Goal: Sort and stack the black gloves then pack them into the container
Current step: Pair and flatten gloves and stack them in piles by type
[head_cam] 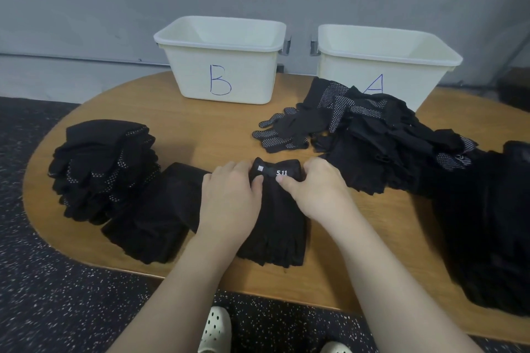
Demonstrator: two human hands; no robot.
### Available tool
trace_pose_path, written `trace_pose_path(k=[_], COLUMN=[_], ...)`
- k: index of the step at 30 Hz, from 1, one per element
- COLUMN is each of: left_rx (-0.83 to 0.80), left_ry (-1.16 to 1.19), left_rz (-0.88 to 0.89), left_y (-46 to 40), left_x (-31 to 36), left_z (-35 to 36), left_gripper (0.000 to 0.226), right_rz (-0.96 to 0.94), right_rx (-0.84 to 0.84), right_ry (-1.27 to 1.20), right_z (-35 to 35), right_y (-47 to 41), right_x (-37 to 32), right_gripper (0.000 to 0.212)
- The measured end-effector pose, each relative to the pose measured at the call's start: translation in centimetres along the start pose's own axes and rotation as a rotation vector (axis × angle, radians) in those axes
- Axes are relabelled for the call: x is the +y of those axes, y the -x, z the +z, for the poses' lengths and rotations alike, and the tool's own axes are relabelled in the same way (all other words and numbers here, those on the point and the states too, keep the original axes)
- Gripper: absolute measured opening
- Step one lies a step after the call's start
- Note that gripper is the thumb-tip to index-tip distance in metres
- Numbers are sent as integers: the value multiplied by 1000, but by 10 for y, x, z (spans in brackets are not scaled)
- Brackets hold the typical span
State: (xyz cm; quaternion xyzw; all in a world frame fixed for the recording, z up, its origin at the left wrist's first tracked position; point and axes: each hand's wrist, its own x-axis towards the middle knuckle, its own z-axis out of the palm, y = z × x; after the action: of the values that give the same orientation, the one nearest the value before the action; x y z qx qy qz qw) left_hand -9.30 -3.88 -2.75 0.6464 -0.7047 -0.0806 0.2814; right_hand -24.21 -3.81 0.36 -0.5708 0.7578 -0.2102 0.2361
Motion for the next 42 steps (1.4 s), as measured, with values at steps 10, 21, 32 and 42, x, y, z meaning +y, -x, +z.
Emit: trace_pose_path(k=[10, 21, 32, 42], left_rx=[21, 37, -21, -199], left_ry=[-17, 34, 368, 954], left_rz=[14, 23, -10, -155], left_y=[2, 4, 5, 15], left_x=[-3, -4, -11, 4], left_z=[2, -1, -4, -32], left_gripper=[22, 24, 29, 27], right_rz=[16, 114, -64, -172], right_rx=[-14, -201, -172, -217], right_ry=[-170, -579, -722, -1075], right_z=[-1, -7, -10, -23], right_y=[8, 8, 12, 20], right_x=[-6, -5, -5, -13], right_gripper=[43, 48, 10, 18])
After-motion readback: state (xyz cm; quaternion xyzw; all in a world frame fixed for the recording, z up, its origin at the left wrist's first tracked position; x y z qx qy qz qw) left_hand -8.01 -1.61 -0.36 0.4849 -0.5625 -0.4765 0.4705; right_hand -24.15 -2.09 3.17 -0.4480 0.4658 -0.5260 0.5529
